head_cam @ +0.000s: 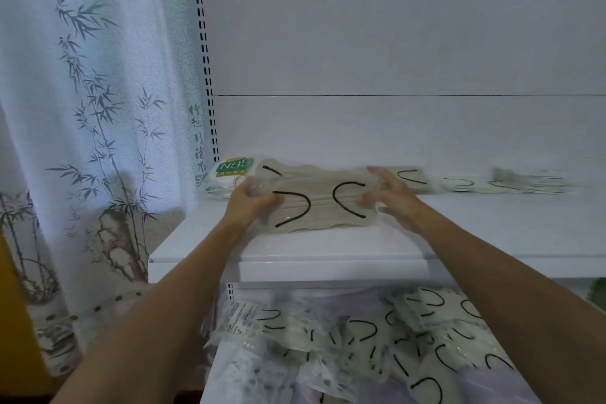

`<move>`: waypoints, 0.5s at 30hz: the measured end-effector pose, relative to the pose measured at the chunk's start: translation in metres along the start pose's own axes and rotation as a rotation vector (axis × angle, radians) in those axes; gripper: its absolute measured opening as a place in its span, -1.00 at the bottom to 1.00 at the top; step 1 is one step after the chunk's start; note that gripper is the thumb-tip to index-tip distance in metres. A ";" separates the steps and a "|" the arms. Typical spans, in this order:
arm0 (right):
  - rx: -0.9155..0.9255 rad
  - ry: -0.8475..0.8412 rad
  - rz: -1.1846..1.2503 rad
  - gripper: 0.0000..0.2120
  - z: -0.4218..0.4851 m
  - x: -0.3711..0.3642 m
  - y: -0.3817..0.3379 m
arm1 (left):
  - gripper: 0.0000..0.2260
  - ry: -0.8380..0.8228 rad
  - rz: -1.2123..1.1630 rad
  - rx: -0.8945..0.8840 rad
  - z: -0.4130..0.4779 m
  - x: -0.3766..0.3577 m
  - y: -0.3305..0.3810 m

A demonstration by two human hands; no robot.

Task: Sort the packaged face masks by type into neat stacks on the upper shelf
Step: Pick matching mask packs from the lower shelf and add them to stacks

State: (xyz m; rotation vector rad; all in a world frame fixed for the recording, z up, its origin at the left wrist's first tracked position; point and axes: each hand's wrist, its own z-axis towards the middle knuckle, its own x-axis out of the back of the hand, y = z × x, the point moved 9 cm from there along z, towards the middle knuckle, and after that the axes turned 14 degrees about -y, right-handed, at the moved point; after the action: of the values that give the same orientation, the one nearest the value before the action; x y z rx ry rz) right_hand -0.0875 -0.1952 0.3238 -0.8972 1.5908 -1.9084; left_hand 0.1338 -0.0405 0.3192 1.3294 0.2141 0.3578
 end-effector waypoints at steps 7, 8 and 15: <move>0.013 0.098 -0.123 -0.65 0.000 -0.014 -0.006 | -0.63 -0.087 0.036 -0.007 0.003 -0.003 0.001; 0.050 0.119 -0.078 -0.66 0.000 -0.014 -0.014 | -0.65 -0.056 0.088 -0.005 0.004 0.002 0.004; -0.102 -0.019 -0.203 -0.64 0.001 -0.022 0.012 | -0.40 -0.043 0.087 0.008 -0.008 0.000 0.002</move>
State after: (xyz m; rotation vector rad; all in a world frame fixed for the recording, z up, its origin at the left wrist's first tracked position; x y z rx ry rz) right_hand -0.0725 -0.1825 0.3085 -1.1552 1.6526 -1.9613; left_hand 0.1308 -0.0329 0.3196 1.3555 0.1214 0.4016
